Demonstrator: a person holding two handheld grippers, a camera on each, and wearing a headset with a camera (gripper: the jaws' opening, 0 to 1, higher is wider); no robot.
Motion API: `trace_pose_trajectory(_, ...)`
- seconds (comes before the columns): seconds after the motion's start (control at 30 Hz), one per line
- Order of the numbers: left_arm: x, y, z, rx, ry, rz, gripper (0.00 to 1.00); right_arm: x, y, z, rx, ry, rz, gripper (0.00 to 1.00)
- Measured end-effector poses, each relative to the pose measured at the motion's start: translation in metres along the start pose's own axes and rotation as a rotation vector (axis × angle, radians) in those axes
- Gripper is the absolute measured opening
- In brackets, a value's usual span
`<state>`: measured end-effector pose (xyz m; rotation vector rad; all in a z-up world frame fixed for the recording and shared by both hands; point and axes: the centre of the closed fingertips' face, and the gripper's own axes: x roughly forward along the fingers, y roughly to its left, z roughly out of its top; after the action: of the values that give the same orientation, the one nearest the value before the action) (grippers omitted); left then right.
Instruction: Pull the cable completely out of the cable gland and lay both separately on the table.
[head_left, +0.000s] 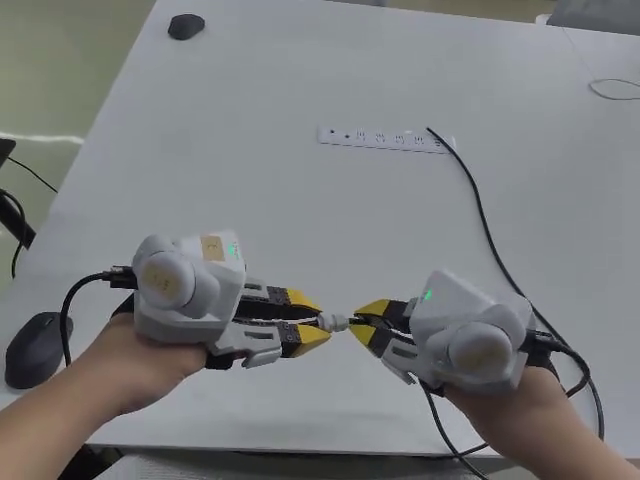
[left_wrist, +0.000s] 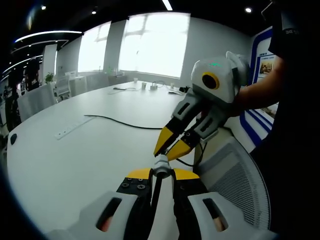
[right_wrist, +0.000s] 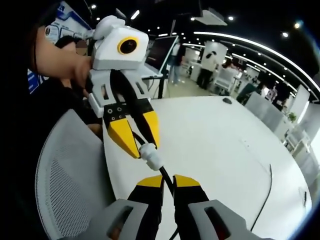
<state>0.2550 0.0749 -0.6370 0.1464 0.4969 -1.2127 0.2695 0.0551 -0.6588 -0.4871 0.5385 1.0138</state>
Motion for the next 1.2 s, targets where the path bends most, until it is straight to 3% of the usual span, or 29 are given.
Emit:
trace_pose_trajectory(0.3, -0.003, 0.005, 0.001, 0.003, -0.002, 0.011, 0.15, 0.001, -0.011, -0.017, 0.201, -0.014, -0.021, 0.01)
trace_pose_trajectory(0.47, -0.004, 0.005, 0.002, 0.005, -0.008, 0.016, 0.15, -0.002, -0.021, -0.034, 0.385, -0.019, -0.038, 0.02)
trace_pose_trajectory(0.7, -0.004, 0.006, 0.004, 0.01, -0.009, 0.018, 0.15, -0.004, -0.032, -0.054, 0.566, -0.031, -0.063, 0.02)
trace_pose_trajectory(0.77, -0.004, 0.007, 0.004, 0.011, -0.009, 0.018, 0.15, -0.005, -0.036, -0.06, 0.652, -0.056, -0.063, 0.02)
trace_pose_trajectory(1.07, -0.002, 0.005, 0.005, 0.014, -0.008, 0.008, 0.15, -0.008, -0.042, -0.088, 0.823, -0.044, -0.082, 0.02)
trace_pose_trajectory(1.2, -0.001, 0.003, 0.005, 0.015, -0.008, 0.004, 0.15, -0.006, -0.042, -0.103, 0.898, -0.011, -0.097, 0.02)
